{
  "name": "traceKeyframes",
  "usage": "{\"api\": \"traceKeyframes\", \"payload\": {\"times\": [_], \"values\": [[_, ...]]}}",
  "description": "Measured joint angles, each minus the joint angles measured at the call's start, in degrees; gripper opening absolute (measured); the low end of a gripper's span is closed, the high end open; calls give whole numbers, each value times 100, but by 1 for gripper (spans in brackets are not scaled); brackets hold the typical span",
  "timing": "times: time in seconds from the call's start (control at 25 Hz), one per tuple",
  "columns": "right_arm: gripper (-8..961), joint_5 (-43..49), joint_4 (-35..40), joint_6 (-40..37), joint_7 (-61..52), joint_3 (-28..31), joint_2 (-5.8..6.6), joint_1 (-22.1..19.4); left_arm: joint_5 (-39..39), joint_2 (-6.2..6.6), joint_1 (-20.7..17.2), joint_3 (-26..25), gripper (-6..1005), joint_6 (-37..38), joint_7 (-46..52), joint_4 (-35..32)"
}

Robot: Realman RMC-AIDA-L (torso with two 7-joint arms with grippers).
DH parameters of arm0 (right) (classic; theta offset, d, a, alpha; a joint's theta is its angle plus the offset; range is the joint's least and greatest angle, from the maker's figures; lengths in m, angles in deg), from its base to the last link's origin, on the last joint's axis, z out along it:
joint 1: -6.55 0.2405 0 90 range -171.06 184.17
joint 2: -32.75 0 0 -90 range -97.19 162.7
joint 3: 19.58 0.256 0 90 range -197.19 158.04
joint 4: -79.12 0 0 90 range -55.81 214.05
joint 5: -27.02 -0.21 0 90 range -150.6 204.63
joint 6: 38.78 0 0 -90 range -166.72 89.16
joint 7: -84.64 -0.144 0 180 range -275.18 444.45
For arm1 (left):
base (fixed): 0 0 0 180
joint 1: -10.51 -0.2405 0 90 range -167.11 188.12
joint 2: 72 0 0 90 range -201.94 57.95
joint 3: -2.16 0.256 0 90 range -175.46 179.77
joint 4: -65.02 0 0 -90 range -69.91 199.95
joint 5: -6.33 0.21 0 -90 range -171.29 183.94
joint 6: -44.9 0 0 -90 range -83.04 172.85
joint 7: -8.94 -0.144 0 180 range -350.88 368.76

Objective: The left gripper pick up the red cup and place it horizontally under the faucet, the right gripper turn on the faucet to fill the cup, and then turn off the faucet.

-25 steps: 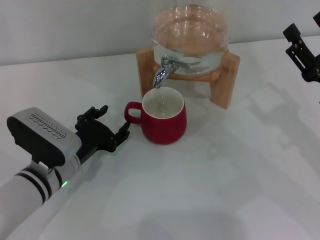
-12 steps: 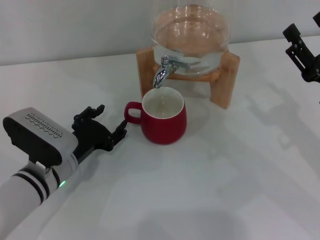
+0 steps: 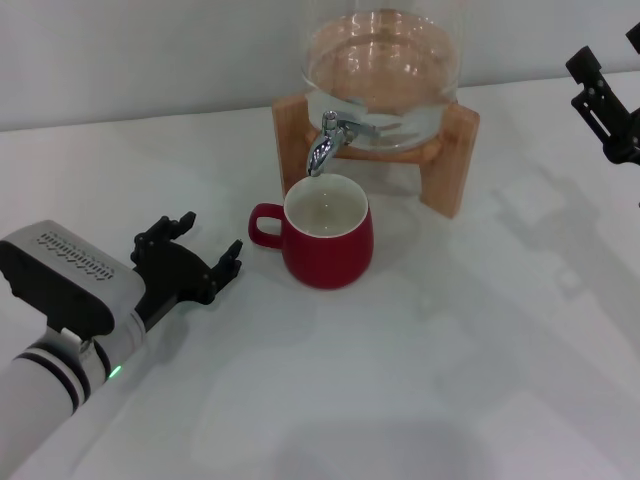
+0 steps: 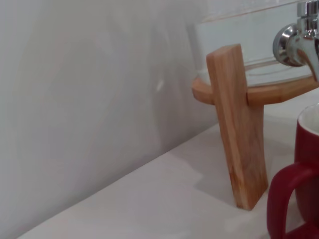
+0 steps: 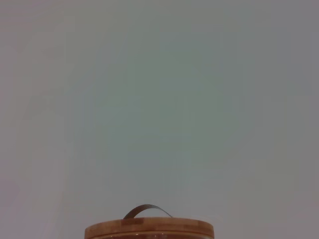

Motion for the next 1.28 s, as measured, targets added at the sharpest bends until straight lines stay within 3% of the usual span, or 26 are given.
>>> {"api": "traceKeyframes", "payload": {"times": [0.84,1.28], "values": [[783,0,-17,28,7,3,0,16,12,36,-281,-948,708,136,-464,-8],[783,-1,-4,52,9,42,0,15,7,44,-524,-2049,708,1035,-623,21]]}}
